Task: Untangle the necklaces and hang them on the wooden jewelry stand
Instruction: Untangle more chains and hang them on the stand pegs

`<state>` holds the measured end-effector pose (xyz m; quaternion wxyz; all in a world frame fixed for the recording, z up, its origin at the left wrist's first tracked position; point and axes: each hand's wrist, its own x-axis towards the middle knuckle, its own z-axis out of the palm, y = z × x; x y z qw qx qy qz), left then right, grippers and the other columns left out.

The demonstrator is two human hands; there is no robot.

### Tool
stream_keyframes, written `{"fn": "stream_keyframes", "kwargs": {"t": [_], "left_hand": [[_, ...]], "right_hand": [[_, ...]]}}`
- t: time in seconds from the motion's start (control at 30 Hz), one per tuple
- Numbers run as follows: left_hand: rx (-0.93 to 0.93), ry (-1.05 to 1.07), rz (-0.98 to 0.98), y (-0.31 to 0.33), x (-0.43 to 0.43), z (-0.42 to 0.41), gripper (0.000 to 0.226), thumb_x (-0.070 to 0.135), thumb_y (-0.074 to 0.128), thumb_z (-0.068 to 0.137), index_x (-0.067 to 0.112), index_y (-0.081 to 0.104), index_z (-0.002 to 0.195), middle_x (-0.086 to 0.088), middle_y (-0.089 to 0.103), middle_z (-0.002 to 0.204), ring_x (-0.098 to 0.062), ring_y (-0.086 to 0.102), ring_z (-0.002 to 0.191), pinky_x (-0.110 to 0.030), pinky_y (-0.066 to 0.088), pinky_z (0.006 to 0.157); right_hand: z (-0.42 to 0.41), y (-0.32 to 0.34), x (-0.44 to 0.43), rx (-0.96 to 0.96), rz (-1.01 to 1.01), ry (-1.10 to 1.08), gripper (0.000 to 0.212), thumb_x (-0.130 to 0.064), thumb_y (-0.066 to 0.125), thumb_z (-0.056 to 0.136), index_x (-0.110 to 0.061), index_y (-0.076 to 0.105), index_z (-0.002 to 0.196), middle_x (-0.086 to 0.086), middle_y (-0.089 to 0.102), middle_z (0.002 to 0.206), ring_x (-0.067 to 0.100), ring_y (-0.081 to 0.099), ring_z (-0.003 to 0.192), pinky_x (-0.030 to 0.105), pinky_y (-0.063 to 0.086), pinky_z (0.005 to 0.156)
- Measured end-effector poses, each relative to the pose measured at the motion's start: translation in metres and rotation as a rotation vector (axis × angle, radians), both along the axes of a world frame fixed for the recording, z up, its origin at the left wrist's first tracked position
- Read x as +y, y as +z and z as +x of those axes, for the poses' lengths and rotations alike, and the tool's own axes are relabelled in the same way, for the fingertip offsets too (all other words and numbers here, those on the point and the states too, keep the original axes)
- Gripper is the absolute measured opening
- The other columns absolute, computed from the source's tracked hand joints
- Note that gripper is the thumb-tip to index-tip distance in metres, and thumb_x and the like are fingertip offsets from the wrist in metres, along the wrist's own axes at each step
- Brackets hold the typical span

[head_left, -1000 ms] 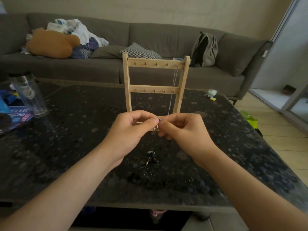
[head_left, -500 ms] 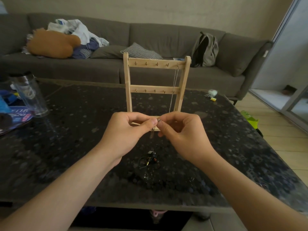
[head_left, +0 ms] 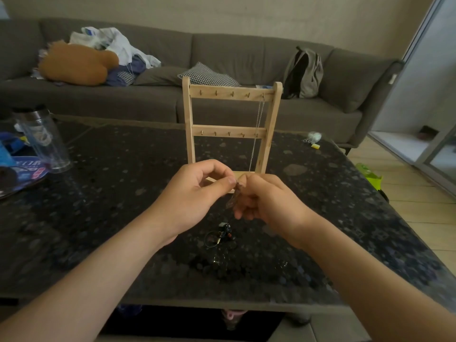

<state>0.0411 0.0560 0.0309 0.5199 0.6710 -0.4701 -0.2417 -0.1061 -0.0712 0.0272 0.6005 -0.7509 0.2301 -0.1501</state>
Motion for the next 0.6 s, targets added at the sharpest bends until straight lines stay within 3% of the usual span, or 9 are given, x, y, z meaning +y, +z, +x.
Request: {"fn": "stream_keyframes", "kwargs": {"t": [0.13, 0.2, 0.27, 0.33, 0.4, 0.5, 0.57, 0.6], "left_hand": [[0.007, -0.018, 0.006, 0.0004, 0.0002, -0.0025, 0.015, 0.029, 0.069, 0.104, 0.035, 0.079, 0.096, 0.008, 0.078, 0.103, -0.015, 0.072, 0.106, -0.05, 0.053, 0.11], [0.005, -0.02, 0.004, 0.0014, 0.0003, -0.003, 0.015, 0.026, 0.071, 0.103, 0.033, 0.081, 0.094, 0.006, 0.079, 0.101, -0.015, 0.073, 0.104, -0.051, 0.053, 0.109], [0.004, -0.003, -0.013, 0.0022, 0.0004, -0.0035, 0.014, 0.024, 0.074, 0.101, 0.03, 0.083, 0.093, 0.005, 0.08, 0.099, -0.015, 0.074, 0.103, -0.05, 0.054, 0.108], [-0.009, 0.022, -0.034, 0.0022, 0.0004, -0.0037, 0.012, 0.023, 0.076, 0.1, 0.028, 0.084, 0.093, 0.006, 0.081, 0.096, -0.014, 0.075, 0.1, -0.05, 0.056, 0.106], [-0.024, 0.039, -0.054, 0.0021, 0.0005, -0.0051, 0.011, 0.022, 0.077, 0.099, 0.028, 0.085, 0.094, 0.008, 0.082, 0.094, -0.011, 0.076, 0.096, -0.047, 0.059, 0.102], [-0.015, 0.059, -0.067, 0.0001, -0.0002, -0.0066, 0.01, 0.022, 0.077, 0.099, 0.028, 0.085, 0.096, 0.01, 0.081, 0.089, -0.009, 0.075, 0.091, -0.037, 0.061, 0.094], [0.019, 0.063, -0.057, -0.0014, -0.0008, -0.0074, 0.011, 0.022, 0.075, 0.1, 0.028, 0.084, 0.097, 0.009, 0.08, 0.088, -0.008, 0.075, 0.088, -0.028, 0.059, 0.09], [0.039, 0.064, -0.049, -0.0023, -0.0012, -0.0074, 0.012, 0.022, 0.073, 0.102, 0.027, 0.083, 0.098, 0.007, 0.08, 0.088, -0.007, 0.074, 0.086, -0.025, 0.058, 0.087]], "right_hand": [[0.0032, -0.0013, -0.0018, 0.004, 0.108, 0.009, 0.02, -0.021, 0.042, 0.094, -0.009, 0.058, 0.093, 0.003, 0.041, 0.067, 0.02, 0.058, 0.069, 0.045, 0.043, 0.079], [0.004, -0.0031, -0.0032, -0.008, 0.165, -0.005, 0.024, -0.028, 0.044, 0.083, -0.01, 0.059, 0.086, 0.002, 0.046, 0.066, 0.017, 0.056, 0.065, 0.047, 0.042, 0.081], [0.0043, -0.0049, -0.0037, 0.001, 0.159, -0.015, 0.042, -0.032, 0.042, 0.082, 0.0, 0.065, 0.096, -0.001, 0.05, 0.064, 0.015, 0.054, 0.062, 0.046, 0.042, 0.079], [0.006, -0.0051, -0.0033, 0.023, 0.146, -0.043, 0.062, -0.036, 0.04, 0.084, 0.009, 0.064, 0.12, -0.002, 0.05, 0.062, 0.016, 0.054, 0.062, 0.043, 0.042, 0.076], [0.0076, -0.0064, -0.0028, 0.04, 0.125, -0.077, 0.065, -0.039, 0.039, 0.085, 0.007, 0.064, 0.124, -0.004, 0.052, 0.058, 0.019, 0.052, 0.065, 0.042, 0.042, 0.075], [0.0088, -0.0016, 0.0021, 0.028, 0.086, -0.118, 0.042, -0.035, 0.036, 0.096, -0.01, 0.07, 0.091, -0.007, 0.05, 0.055, 0.019, 0.05, 0.065, 0.046, 0.041, 0.078], [0.0081, 0.0008, 0.0046, 0.003, 0.069, -0.127, 0.046, -0.025, 0.036, 0.105, -0.022, 0.062, 0.067, -0.008, 0.047, 0.056, 0.016, 0.05, 0.062, 0.047, 0.04, 0.078], [0.0077, 0.0008, 0.0048, -0.016, 0.054, -0.121, 0.046, -0.022, 0.037, 0.107, -0.019, 0.059, 0.067, -0.007, 0.046, 0.058, 0.015, 0.052, 0.061, 0.047, 0.04, 0.078]]}}
